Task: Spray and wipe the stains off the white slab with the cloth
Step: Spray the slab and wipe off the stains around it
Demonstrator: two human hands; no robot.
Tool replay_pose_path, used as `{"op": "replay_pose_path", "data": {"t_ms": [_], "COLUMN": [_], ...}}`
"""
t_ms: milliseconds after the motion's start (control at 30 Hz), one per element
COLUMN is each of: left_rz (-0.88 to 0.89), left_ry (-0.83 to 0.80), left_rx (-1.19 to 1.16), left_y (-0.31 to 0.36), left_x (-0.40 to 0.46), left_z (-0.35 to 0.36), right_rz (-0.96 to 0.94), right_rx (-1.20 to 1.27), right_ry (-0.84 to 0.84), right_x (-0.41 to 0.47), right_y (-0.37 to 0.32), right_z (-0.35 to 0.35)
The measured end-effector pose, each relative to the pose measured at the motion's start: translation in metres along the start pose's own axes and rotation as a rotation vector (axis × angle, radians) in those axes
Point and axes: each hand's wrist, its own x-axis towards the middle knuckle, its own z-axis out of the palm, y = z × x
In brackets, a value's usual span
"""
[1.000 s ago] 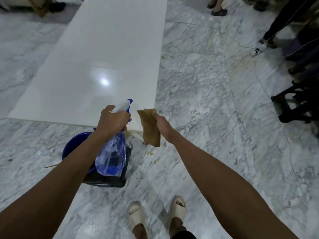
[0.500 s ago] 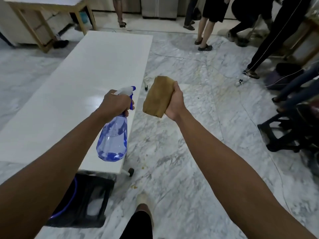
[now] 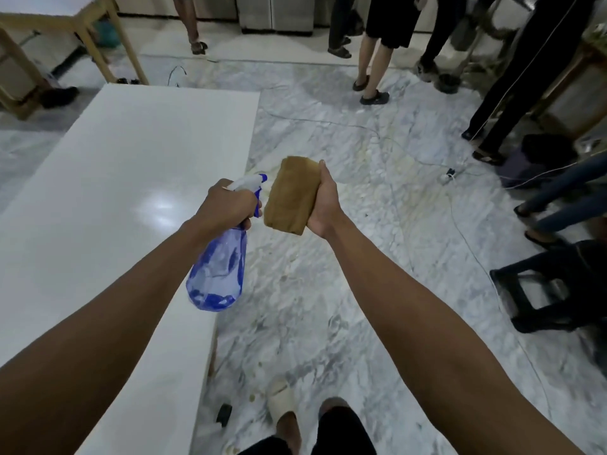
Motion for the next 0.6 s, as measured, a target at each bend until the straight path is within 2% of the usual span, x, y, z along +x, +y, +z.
{"op": "replay_pose_path", "data": {"t_ms": [167, 333, 600], "left_rz": [-0.029, -0.030, -0.150], "left_ry": [-0.010, 0.043, 0.130], "left_rx": [-0.017, -0.034, -0.003], "left_y": [0.054, 0.094, 0.128], "left_x": [0.108, 0.218, 0.373], "left_z": [0.010, 0.028, 0.030], "right_rz": [-0.015, -0.005, 0.147], "right_rx": [-0.046, -0.072, -0.064], "right_ry": [0.016, -0.071, -0.098], "right_x": [0.114, 0.233, 0.401], "right_y": [-0.065, -0.131, -0.181], "right_z": [-0.011, -0.009, 0.003]}}
